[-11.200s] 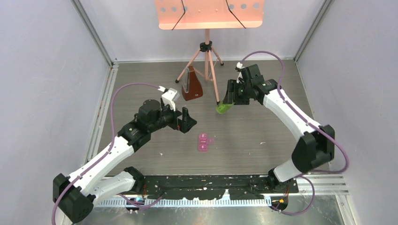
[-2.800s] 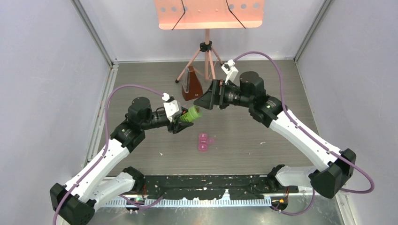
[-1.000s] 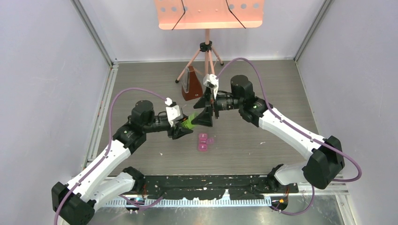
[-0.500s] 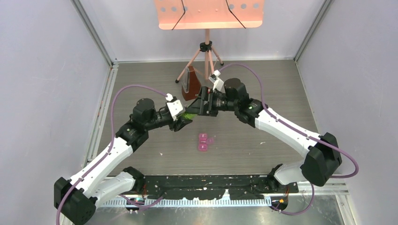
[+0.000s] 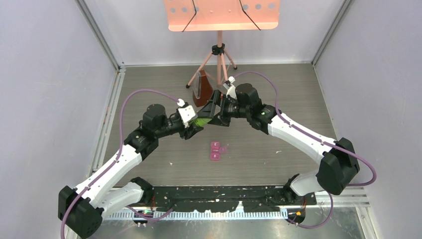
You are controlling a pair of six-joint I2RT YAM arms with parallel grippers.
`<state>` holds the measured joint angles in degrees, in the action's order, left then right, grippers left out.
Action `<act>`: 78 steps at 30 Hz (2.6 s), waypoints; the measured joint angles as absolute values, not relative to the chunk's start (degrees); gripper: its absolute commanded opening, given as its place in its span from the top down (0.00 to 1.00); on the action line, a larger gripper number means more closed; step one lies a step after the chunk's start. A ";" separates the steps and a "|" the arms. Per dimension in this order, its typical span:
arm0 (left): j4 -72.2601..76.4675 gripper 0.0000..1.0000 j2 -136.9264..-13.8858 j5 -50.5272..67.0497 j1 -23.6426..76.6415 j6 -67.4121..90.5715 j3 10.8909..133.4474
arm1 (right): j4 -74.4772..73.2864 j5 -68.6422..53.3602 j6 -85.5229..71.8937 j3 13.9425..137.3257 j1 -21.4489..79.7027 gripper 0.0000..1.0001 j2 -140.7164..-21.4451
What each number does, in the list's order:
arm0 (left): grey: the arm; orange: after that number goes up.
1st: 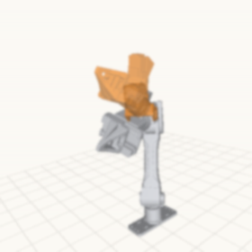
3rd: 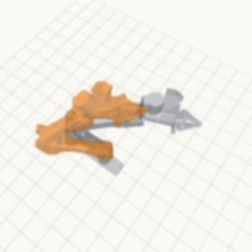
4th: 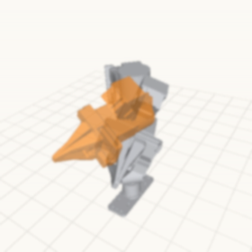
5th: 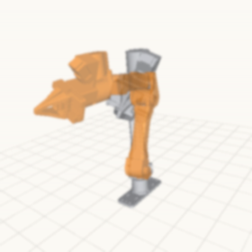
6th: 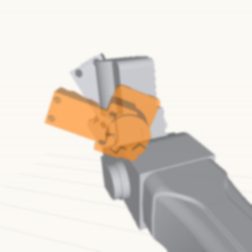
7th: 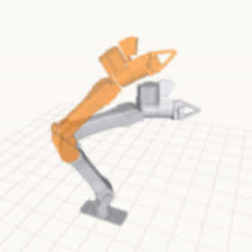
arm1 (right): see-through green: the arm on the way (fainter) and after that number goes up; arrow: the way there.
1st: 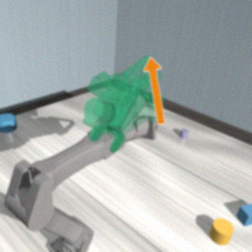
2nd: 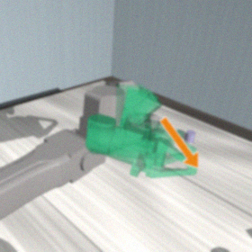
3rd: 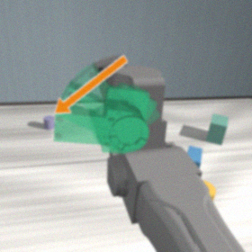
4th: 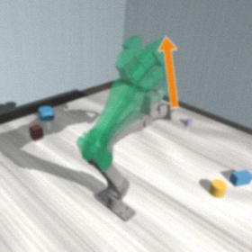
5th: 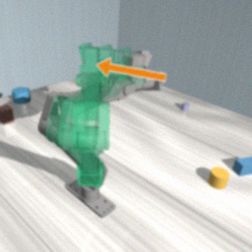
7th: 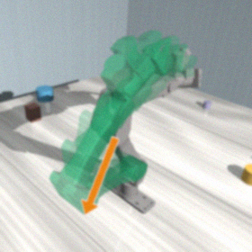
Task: Sort the pills into containers
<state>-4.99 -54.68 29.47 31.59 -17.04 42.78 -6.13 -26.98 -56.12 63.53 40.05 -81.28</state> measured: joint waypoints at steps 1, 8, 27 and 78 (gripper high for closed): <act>-5.02 1.00 -54.68 29.47 31.59 -17.04 42.78 | -6.13 -27.00 -56.10 63.53 39.86 0.09 -81.23; -5.04 1.00 -54.70 29.56 31.59 -17.23 42.65 | -6.70 -26.81 -56.18 63.53 38.59 0.23 -79.77; -3.97 1.00 -56.10 34.41 31.57 -17.43 42.63 | -6.66 -38.06 -39.81 65.08 35.88 0.63 -79.07; -12.01 1.00 -54.39 34.02 31.77 -25.41 45.36 | -14.09 -17.08 -37.98 64.82 40.45 0.05 -72.40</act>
